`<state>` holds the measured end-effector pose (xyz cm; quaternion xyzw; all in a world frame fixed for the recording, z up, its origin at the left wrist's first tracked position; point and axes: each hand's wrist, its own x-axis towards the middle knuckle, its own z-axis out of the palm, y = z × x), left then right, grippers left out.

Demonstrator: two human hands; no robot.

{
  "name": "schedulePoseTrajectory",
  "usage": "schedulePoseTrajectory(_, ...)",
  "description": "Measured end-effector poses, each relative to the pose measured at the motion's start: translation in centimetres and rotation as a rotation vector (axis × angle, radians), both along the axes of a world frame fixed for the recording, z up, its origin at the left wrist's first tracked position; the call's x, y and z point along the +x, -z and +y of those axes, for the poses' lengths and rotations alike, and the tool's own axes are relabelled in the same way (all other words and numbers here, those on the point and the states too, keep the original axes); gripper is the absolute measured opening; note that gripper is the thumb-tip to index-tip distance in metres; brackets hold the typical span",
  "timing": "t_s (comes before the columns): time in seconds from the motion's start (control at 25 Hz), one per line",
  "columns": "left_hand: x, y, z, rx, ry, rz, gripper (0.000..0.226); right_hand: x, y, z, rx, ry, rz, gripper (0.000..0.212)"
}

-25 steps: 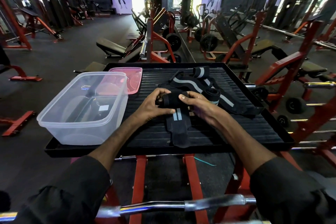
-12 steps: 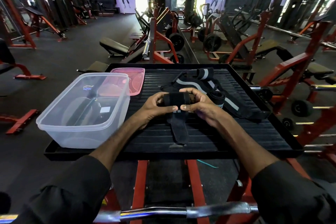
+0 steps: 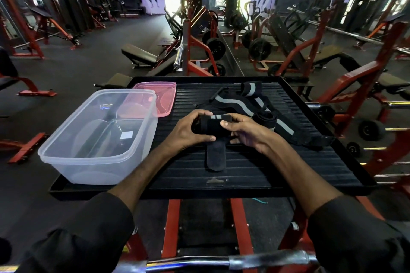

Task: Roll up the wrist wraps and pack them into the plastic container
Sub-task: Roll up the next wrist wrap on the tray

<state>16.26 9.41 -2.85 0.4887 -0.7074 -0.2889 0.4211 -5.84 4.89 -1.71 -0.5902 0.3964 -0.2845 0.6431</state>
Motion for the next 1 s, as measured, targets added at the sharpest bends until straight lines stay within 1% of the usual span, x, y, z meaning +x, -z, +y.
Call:
schedulePoseTrajectory(0.12,0.0,-0.1,0.0,0.342,0.133,0.266,0.051,0.0,-0.1,0.0,-0.017,0.050,-0.110,0.038)
schedulePoseTrajectory(0.16,0.1,0.0,0.0,0.436,0.158,0.315,0.047,-0.1,-0.1,0.1,-0.043,0.050,-0.112,0.041)
schedulePoseTrajectory(0.2,0.2,0.1,0.1,0.476,0.162,0.319,0.046,-0.1,-0.2,0.1,-0.067,0.043,-0.115,0.045)
schedulePoseTrajectory(0.28,0.3,0.2,0.2,0.442,0.139,0.296,0.044,0.0,-0.4,0.4,-0.085,0.032,-0.142,0.051)
schedulePoseTrajectory(0.36,0.1,-0.2,0.5,0.338,0.096,0.286,0.046,-0.2,-0.5,0.7,-0.078,0.008,-0.172,0.058)
schedulePoseTrajectory(0.44,-0.1,-0.6,0.7,0.230,0.047,0.253,0.053,-0.6,-0.9,0.8,0.005,-0.064,-0.238,0.064)
schedulePoseTrajectory(0.52,-0.2,-0.7,0.8,0.131,0.018,0.186,0.057,-0.9,-1.1,0.7,0.142,-0.118,-0.318,0.060)
schedulePoseTrajectory(0.56,-0.2,-0.8,0.9,0.088,0.012,0.142,0.059,-0.9,-1.2,0.7,0.187,-0.122,-0.318,0.055)
schedulePoseTrajectory(0.64,-0.2,-0.7,1.0,0.013,0.004,0.047,0.062,-0.7,-1.0,0.9,0.192,-0.118,-0.217,0.044)
schedulePoseTrajectory(0.68,-0.2,-0.5,1.0,-0.020,0.003,0.013,0.064,-0.5,-0.8,1.0,0.174,-0.124,-0.167,0.041)
schedulePoseTrajectory(0.76,-0.2,-0.3,0.9,-0.051,0.020,0.003,0.065,-0.2,-0.7,1.3,0.136,-0.096,-0.120,0.040)
schedulePoseTrajectory(0.84,-0.2,-0.1,0.8,0.043,0.068,0.082,0.065,0.0,-0.5,1.4,0.101,0.001,-0.130,0.041)
schedulePoseTrajectory(0.96,0.0,0.2,0.7,0.321,0.145,0.220,0.059,0.5,-0.3,1.4,0.068,0.101,-0.220,0.051)
schedulePoseTrajectory(1.0,0.1,0.3,0.6,0.379,0.158,0.240,0.056,0.7,-0.3,1.6,0.063,0.111,-0.259,0.054)
